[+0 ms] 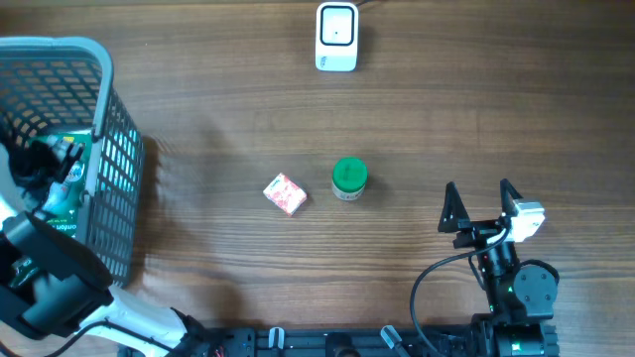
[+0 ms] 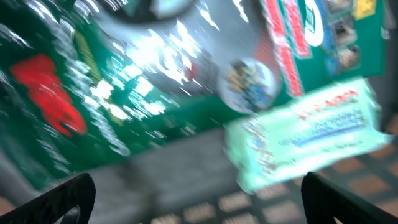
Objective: Scan the item barcode
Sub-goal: 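Reach the left gripper into the basket and grasp the Zappy wipes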
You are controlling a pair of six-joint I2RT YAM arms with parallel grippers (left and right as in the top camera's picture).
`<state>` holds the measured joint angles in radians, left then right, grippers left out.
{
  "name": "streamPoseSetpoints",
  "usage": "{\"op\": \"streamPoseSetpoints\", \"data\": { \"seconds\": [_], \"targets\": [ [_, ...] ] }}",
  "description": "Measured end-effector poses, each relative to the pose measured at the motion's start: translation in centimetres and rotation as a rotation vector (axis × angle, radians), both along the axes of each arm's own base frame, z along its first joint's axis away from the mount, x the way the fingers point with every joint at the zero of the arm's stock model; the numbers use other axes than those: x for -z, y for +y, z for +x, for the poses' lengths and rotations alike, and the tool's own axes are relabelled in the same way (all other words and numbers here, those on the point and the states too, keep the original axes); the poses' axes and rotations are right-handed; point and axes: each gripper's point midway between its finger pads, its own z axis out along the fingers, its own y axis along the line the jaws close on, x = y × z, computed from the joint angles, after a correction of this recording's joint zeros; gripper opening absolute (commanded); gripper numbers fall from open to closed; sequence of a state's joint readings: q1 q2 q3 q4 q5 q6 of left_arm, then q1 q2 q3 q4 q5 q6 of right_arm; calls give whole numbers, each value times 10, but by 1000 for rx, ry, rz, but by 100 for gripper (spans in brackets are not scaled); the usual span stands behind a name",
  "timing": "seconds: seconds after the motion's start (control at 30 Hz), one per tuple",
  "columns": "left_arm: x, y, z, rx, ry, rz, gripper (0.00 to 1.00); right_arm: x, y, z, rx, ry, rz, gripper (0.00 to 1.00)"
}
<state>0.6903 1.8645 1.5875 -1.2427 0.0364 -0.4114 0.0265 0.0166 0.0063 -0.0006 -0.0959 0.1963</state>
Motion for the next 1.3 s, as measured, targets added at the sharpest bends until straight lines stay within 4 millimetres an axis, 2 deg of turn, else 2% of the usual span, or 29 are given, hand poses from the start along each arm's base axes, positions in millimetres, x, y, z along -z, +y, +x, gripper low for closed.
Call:
{"op": "streamPoseSetpoints", "data": {
  "seconds": [0.13,0.3,0.37,0.5,0.53,0.6,0.63,0.7,0.73,0.77,0.8,0.83,1.07,1.13,1.2,1.23,1.27,1.3],
  "targets": [
    [2,-30,19,-135,-41,-98,100,0,0,0,0,0,0,100],
    [11,-46,44,-170,-106,-119,100,0,0,0,0,0,0,100],
    [24,-48,44,-191,-110,-126,100,0,0,0,0,0,0,100],
    [57,-57,33,-221,-83,-146,100,0,0,0,0,0,0,100],
    [62,-57,32,-224,-82,-147,97,0,0,0,0,0,0,100],
    [73,-60,28,-230,-79,-151,90,0,0,0,0,0,0,100],
    [74,-60,30,-231,-88,-153,79,0,0,0,0,0,0,100],
    [75,-61,32,-236,-100,-158,69,0,0,0,0,0,0,100],
    [74,-61,33,-230,-107,-159,58,0,0,0,0,0,0,100],
    [74,-61,34,-234,-110,-161,37,0,0,0,0,0,0,100],
    [74,-60,35,-229,-117,-161,10,0,0,0,0,0,0,100],
    [74,-61,36,-227,-119,-163,4,0,0,0,0,0,0,100],
    [71,-61,35,-216,-122,-160,4,0,0,0,0,0,0,100],
    [66,-61,34,-200,-126,-148,4,0,0,0,0,0,0,100],
    [45,-59,33,-189,-167,-117,4,0,0,0,0,0,0,100],
    [23,-57,34,-173,-222,-82,4,0,0,0,0,0,0,100],
    [-11,-55,37,-160,-313,-31,4,0,0,0,0,0,0,100],
    [-35,-53,38,-152,-374,7,4,0,0,0,0,0,0,100]
  ]
}}
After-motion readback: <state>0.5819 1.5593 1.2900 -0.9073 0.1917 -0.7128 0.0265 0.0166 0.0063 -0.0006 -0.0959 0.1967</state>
